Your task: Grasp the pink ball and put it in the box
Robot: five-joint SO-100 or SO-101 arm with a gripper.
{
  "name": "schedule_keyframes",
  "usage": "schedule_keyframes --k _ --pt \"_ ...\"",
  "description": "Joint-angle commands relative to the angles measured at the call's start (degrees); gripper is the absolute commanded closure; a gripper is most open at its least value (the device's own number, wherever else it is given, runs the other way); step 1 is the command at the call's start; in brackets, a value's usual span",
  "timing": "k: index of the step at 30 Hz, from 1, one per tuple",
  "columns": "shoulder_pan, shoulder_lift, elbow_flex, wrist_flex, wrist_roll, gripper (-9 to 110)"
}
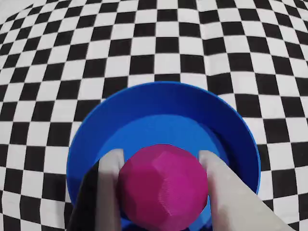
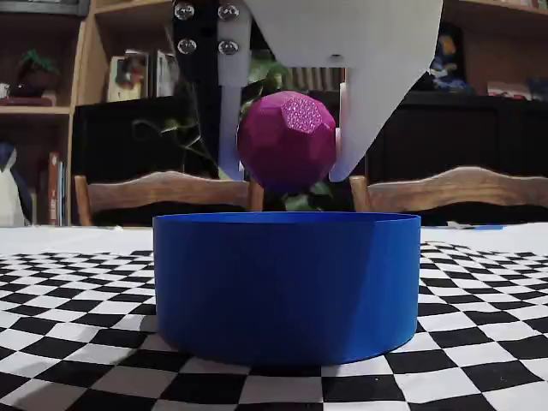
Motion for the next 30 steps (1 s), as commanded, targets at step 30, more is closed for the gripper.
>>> schedule_keyframes --k 30 --pt "0.1 -6.5 -8.9 -1.2 0.4 101"
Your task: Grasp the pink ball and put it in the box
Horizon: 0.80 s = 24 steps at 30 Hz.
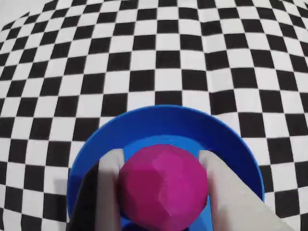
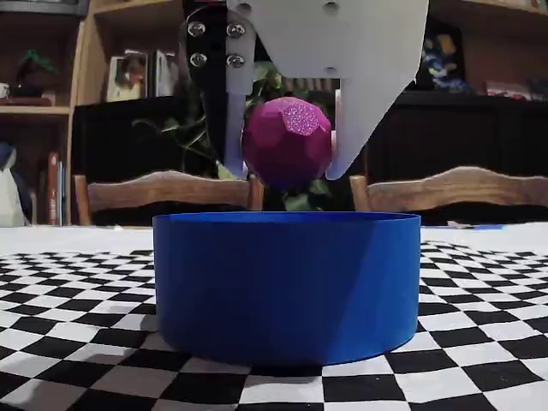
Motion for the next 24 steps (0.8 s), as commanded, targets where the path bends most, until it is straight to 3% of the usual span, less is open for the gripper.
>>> schedule_keyframes --k 1,24 --pt "0.1 0.3 -3.2 -0.9 0.4 101" --pt "0.1 -1.2 -3.3 -1.0 0.4 101"
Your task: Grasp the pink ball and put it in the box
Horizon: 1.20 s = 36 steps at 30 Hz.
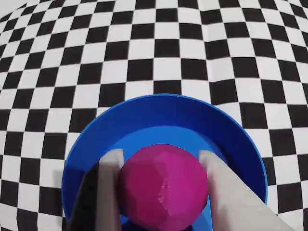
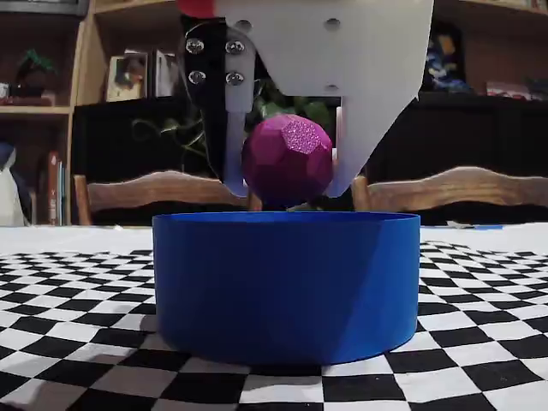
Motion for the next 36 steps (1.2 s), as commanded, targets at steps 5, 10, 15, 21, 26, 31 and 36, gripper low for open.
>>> schedule_keyframes --k 5,10,15,21,26,31,36 --pt "0.1 0.1 -3.3 -1.0 0.4 101" --pt "0.1 0.1 -3.3 -1.0 0.4 101" --pt "0.1 0.1 -3.4 -1.0 0.4 101" --pt "0.3 0.1 -3.5 -1.2 0.4 68" --pt "0.2 0.5 -3.5 -1.9 0.4 67" --pt "0.3 4.2 -3.5 -2.6 4.7 68" --pt "0.2 10.9 -2.9 -2.6 17.2 68"
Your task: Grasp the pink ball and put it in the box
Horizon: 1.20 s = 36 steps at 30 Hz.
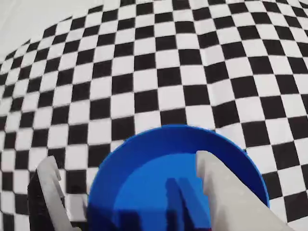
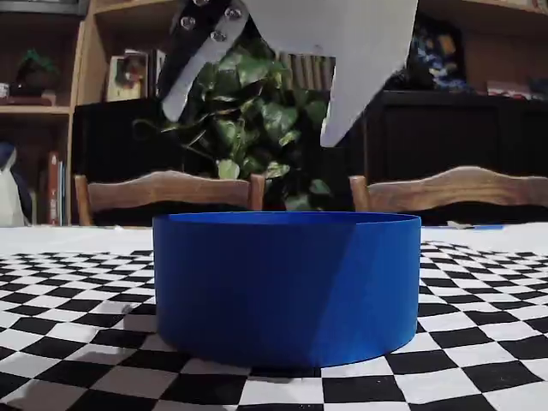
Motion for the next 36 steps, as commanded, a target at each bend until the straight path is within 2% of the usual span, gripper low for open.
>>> schedule_keyframes --k 1,4,6,8,11,14,18,24,36 --pt "0.1 6.5 -2.5 -0.9 9.6 68" --pt "-0.2 12.0 -2.2 -0.8 25.5 79" --pt "-0.4 14.7 -2.2 -0.6 33.0 93" --pt "-0.4 17.7 -3.3 1.2 42.7 99" --pt "0.4 23.9 -4.0 9.6 54.9 101" --pt "2.0 31.5 -3.0 21.1 62.6 101" --pt "2.6 43.0 2.2 32.4 68.4 101" --pt "3.3 55.1 10.9 40.2 71.1 101" --pt "4.2 67.6 27.0 42.5 72.2 101"
